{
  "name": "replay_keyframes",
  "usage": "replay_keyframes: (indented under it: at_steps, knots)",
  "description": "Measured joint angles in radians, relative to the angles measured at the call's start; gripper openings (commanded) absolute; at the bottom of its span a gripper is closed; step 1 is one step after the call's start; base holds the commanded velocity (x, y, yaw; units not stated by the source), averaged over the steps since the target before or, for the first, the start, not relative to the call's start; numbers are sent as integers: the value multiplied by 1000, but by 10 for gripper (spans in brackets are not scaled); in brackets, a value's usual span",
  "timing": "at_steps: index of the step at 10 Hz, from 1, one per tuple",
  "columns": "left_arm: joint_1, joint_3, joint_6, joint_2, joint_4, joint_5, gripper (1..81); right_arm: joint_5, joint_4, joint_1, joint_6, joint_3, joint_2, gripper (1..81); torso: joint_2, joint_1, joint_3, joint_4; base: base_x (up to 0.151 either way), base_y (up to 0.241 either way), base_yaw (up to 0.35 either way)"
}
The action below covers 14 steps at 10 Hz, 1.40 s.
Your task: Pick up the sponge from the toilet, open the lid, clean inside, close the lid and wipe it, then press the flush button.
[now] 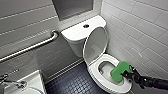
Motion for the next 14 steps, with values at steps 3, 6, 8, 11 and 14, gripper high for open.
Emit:
replay_keyframes:
  at_steps: [3, 6, 8, 11, 14]
  knots:
    - [0, 0, 0, 1, 0, 0, 811, 20, -38, -68, 37, 91, -77, 10, 0, 0, 0, 0, 0, 0, 0]
    - [1, 0, 6, 4, 0, 0, 811, 54, -59, -103, 50, 197, -137, 10, 0, 0, 0, 0, 0, 0, 0]
    - [3, 0, 8, 13, 1, -2, 811, 108, -80, -137, 53, 315, -181, 10, 0, 0, 0, 0, 0, 0, 0]
    - [3, 0, 26, 17, 2, -3, 811, 177, -117, -186, 53, 439, -203, 10, 0, 0, 0, 0, 0, 0, 0]
    - [3, 0, 26, 17, 2, -5, 811, 196, -128, -247, 53, 484, -177, 10, 0, 0, 0, 0, 0, 0, 0]
